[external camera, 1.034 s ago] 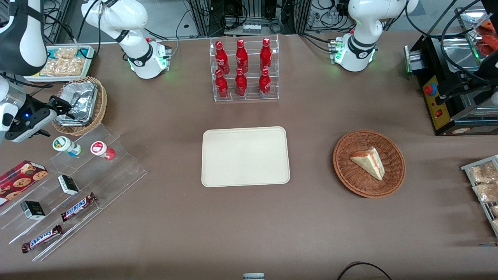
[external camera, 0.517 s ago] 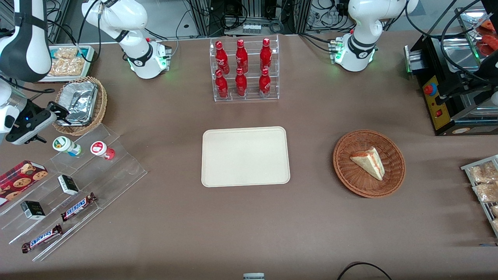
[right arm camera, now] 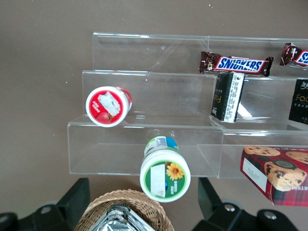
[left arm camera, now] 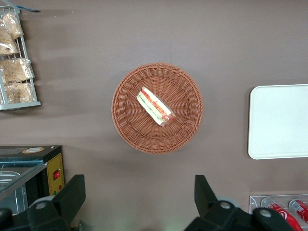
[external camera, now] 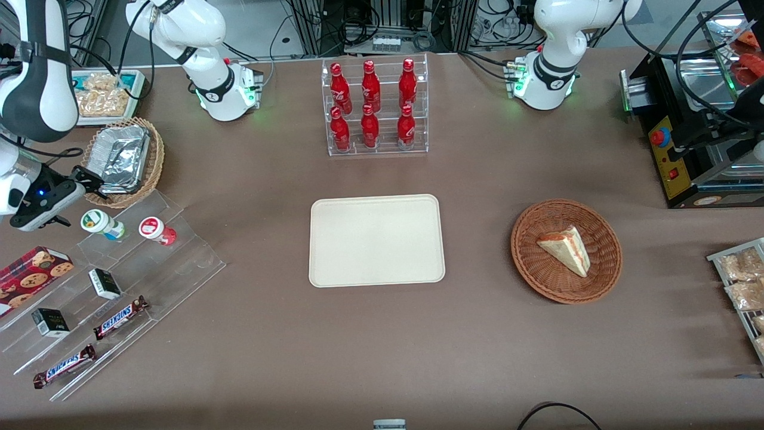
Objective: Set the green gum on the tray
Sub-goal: 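Lower the right gripper around the gum container and close it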
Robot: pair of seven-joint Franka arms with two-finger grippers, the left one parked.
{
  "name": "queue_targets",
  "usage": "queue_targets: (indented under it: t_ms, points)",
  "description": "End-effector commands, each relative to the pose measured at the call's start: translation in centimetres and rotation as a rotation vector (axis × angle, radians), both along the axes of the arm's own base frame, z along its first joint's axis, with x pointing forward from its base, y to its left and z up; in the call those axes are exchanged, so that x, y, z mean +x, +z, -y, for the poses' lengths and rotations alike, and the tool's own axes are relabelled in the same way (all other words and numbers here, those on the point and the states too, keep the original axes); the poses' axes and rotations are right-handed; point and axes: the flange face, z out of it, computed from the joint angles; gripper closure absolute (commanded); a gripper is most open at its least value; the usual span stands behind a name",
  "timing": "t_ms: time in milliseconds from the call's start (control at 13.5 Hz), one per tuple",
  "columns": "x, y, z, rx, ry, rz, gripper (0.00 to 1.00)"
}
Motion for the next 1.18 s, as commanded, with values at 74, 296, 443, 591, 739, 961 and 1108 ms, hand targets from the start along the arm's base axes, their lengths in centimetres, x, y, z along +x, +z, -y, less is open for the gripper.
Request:
queue_targets:
  t_ms: [74,296,443,591,739,961,1108]
  points:
    - [0.7,-1.4,1.3,-0.007,0.031,0.012,0.0]
    - [1.0,-2.4,1.6,0.008,0.044,0.015,0.0]
    - [1.2,-3.0,2.1,0.005,0.05,0.02,0.0]
    - [1.4,-3.5,2.3,0.004,0.057,0.021,0.0]
    - [1.4,-3.8,2.4,0.004,0.059,0.019,0.0]
    - [1.6,-4.6,2.5,0.007,0.062,0.009,0.0]
    - [1.7,-5.0,2.7,0.005,0.077,0.012,0.0]
